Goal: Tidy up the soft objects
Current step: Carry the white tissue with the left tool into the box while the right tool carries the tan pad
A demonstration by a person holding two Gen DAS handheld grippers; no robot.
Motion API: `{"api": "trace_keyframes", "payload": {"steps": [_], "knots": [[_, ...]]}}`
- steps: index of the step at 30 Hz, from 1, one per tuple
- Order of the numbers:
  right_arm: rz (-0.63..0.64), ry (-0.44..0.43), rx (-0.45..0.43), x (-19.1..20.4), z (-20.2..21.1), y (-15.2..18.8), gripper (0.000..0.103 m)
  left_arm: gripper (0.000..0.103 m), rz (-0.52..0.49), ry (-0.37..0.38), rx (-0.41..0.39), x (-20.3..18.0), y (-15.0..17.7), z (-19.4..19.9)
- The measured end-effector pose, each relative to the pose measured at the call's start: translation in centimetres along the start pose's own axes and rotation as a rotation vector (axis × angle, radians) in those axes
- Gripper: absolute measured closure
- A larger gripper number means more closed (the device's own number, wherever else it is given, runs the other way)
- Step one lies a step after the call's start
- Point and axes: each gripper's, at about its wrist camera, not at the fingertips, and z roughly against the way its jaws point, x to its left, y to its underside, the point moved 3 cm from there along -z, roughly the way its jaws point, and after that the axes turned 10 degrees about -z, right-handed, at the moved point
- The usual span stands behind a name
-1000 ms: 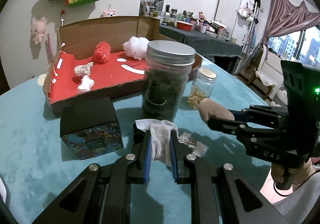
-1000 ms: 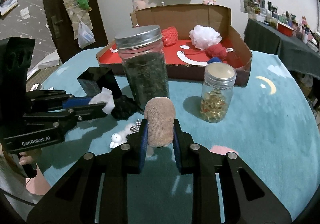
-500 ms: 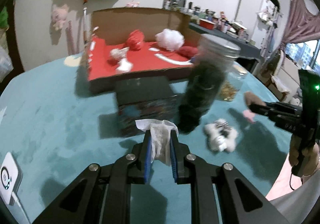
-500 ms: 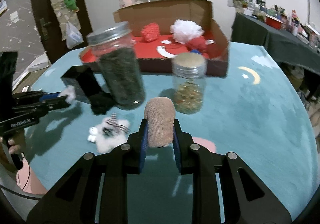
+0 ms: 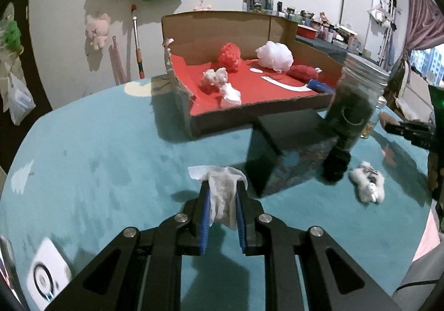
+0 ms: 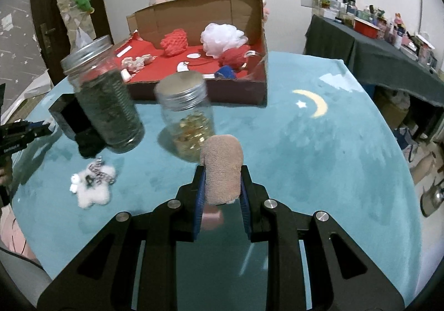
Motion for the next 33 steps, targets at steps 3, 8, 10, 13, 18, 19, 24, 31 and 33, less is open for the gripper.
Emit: {"api": "trace_keyframes", "payload": {"steps": [3, 8, 10, 13, 18, 19, 24, 31, 33], "knots": [[0.023, -0.016, -0.012, -0.7, -0.2, -0.8, 0.081, 0.086, -0.042, 0.001, -0.014, 0.5, -1.0, -0.5], [0.075, 0.004, -0.016, -1.5, -1.1, -2.4, 0.081, 0.086, -0.121, 0.013, -0.026, 0.8, -3.0, -1.4], [0.091, -0.01, -0.013, -1.7, -1.4, -3.1, 0.081, 0.086, -0.153, 0.015, -0.029, 0.7, -3.7, -1.7], [0.14, -0.028, -0.012, -1.5, -1.7, -4.0, 0.081, 0.086, -0.178, 0.033, -0.034, 0.8, -4.6, -2.1], [0.175, -0.069, 0.002, -1.0, -2.2, -5.5, 0.081, 0.086, -0.22, 0.055, -0.048, 0.8, -6.9, -2.5], [0.19, -0.071, -0.001, -0.8, -2.2, -6.0, 0.081, 0.086, -0.223, 0.063, -0.051, 0.8, -7.2, -2.5], [0.242, -0.108, -0.004, 0.5, -2.7, -8.5, 0.081, 0.086, -0.249, 0.119, -0.058, 0.4, -10.2, -3.5], [0.301, -0.188, 0.036, 3.2, -4.7, -12.3, 0.081, 0.085, -0.229, 0.181, 0.0, -0.6, -14.5, -6.6], [0.298, -0.213, 0.057, 4.0, -5.6, -13.2, 0.081, 0.085, -0.217, 0.176, 0.023, -0.8, -15.5, -7.6]]}}
